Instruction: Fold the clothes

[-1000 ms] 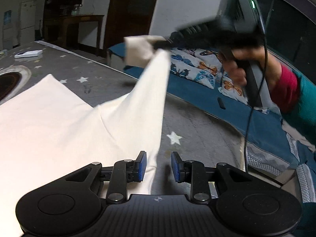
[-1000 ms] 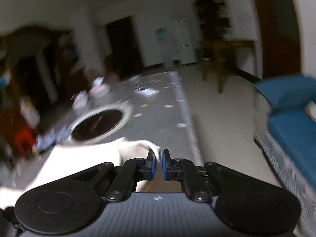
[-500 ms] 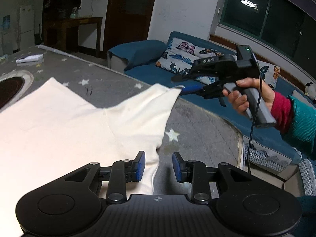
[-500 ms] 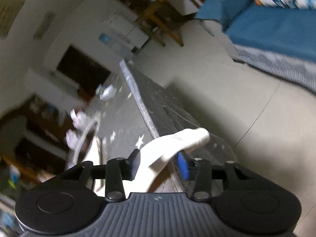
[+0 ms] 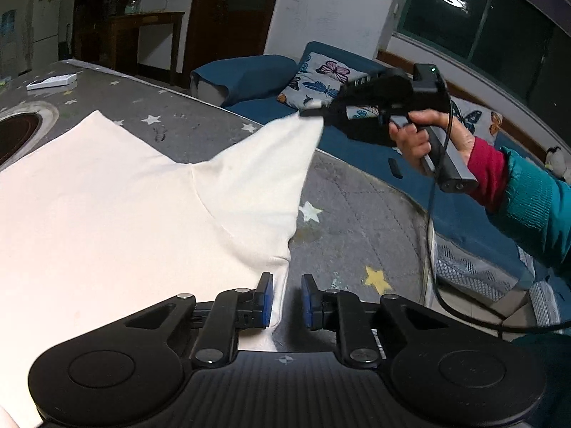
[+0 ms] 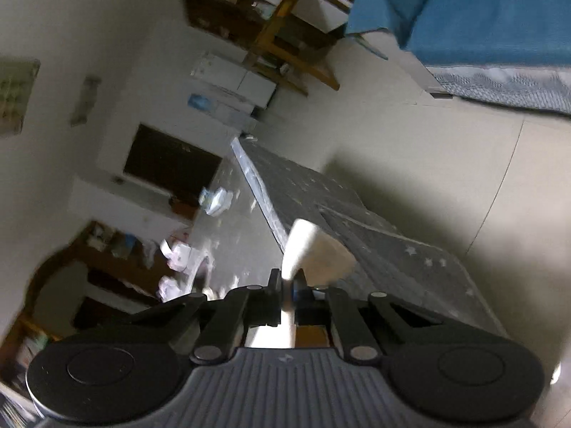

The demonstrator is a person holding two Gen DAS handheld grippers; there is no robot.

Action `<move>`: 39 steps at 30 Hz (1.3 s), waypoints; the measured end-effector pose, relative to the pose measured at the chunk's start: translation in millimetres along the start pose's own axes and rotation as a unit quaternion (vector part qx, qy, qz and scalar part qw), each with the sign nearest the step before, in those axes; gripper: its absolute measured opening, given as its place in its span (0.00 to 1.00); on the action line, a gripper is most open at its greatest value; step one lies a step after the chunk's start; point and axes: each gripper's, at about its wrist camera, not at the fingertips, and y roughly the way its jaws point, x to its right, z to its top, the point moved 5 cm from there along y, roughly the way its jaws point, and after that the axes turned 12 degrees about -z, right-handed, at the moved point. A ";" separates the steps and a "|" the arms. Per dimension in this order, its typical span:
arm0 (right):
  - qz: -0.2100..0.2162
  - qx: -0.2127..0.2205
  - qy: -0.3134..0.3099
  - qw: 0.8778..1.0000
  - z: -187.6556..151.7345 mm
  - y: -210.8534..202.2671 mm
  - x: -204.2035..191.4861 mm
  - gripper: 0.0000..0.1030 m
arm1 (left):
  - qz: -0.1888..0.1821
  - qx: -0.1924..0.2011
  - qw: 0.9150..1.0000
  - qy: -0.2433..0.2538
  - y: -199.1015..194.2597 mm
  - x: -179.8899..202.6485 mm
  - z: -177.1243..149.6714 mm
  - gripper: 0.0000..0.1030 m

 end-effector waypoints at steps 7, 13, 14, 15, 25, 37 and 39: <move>0.017 0.000 -0.027 1.000 3.3 -8.3 -26.9 0.04 | 0.036 0.055 0.998 -0.011 -34.1 -1.2 3.7 0.37; 0.040 -0.011 -0.114 0.993 -6.8 -19.3 -88.3 0.04 | 0.111 0.100 0.987 -0.062 -80.7 -16.8 -15.6 0.46; 0.046 -0.014 -0.127 0.991 -10.8 -19.4 -98.5 0.04 | 0.124 0.107 0.984 -0.073 -89.6 -20.0 -20.6 0.46; 0.053 -0.017 -0.141 0.988 -16.0 -19.5 -109.6 0.04 | 0.137 0.115 0.980 -0.084 -98.7 -22.9 -25.9 0.46; 0.121 -0.120 -0.322 0.931 -129.6 12.9 -228.4 0.04 | 0.300 0.174 0.915 -0.204 -194.4 -42.1 -91.4 0.49; 0.098 -0.216 -0.432 0.870 -248.4 41.2 -234.8 0.20 | 0.421 0.236 0.806 -0.344 -273.1 -57.6 -168.2 0.49; 0.101 -0.212 -0.436 0.869 -245.7 33.8 -234.7 0.21 | 0.437 0.242 0.789 -0.357 -282.0 -61.1 -178.1 0.49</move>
